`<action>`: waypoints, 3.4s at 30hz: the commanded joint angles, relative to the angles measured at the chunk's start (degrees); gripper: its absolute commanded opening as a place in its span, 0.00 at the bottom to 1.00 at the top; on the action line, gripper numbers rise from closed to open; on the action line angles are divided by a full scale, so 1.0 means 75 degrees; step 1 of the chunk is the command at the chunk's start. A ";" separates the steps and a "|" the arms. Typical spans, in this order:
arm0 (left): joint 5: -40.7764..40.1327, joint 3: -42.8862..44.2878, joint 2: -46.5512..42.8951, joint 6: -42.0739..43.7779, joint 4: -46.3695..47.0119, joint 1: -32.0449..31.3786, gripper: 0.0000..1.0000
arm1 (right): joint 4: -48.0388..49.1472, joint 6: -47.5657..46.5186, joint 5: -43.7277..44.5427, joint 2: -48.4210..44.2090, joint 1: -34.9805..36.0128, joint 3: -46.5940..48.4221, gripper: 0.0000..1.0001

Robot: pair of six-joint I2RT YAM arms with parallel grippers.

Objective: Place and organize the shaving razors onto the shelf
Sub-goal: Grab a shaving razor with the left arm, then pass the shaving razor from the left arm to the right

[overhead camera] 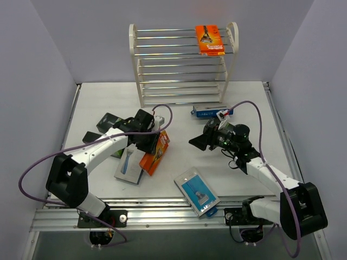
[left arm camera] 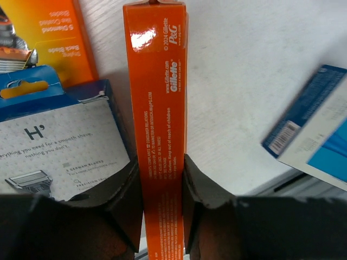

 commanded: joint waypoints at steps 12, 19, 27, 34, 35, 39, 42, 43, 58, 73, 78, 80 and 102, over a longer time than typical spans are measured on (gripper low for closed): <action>0.4198 0.1490 -0.1681 0.0838 -0.0968 -0.0017 0.02 | -0.0638 -0.0883 -0.0424 -0.1424 0.0131 0.0509 0.68; 0.4701 0.0763 -0.2057 0.0218 -0.0148 -0.0040 0.02 | -0.2155 -0.1811 0.0174 -0.1976 0.0201 0.1411 0.70; 0.5076 0.0575 -0.1881 0.0018 0.0204 -0.0298 0.02 | -0.2133 -0.1918 -0.0644 -0.1730 0.0225 0.1705 0.70; 0.5228 0.0540 -0.2033 -0.0017 0.0392 -0.0392 0.02 | -0.2039 -0.1836 -0.1185 -0.1660 0.0505 0.1764 0.70; 0.5229 0.0540 -0.2080 0.0006 0.0415 -0.0415 0.02 | -0.2073 -0.1847 -0.1231 -0.1636 0.0552 0.1764 0.70; 0.5217 0.0563 -0.2116 0.0053 0.0380 -0.0439 0.02 | -0.2214 -0.1999 -0.1349 -0.1589 0.0962 0.1799 0.70; 0.5370 0.0587 -0.2116 0.0065 0.0392 -0.0450 0.02 | -0.2565 -0.2210 -0.1186 -0.1472 0.1256 0.1904 0.69; 0.5405 0.0598 -0.2127 0.0076 0.0380 -0.0474 0.02 | -0.2659 -0.2338 -0.1081 -0.1437 0.1291 0.1939 0.69; 0.4773 0.0892 -0.2279 0.0357 -0.0135 -0.0603 0.02 | -0.2964 -0.2492 -0.1009 -0.1519 0.1373 0.2056 0.42; 0.3964 0.1559 -0.1753 0.0767 -0.0966 -0.0579 0.02 | -0.3035 -0.2515 -0.1349 -0.1367 0.1865 0.2092 0.08; 0.3460 0.1957 -0.1717 0.0943 -0.1295 -0.0521 0.02 | -0.3058 -0.2504 -0.1431 -0.1332 0.2064 0.2080 0.08; 0.3331 0.2133 -0.1682 0.0967 -0.1354 -0.0462 0.02 | -0.3081 -0.2538 -0.1408 -0.1308 0.2123 0.2092 0.07; 0.3155 0.2240 -0.1225 0.0651 -0.0992 0.0065 0.26 | -0.3106 -0.2270 -0.0236 -0.1156 0.2510 0.1952 0.00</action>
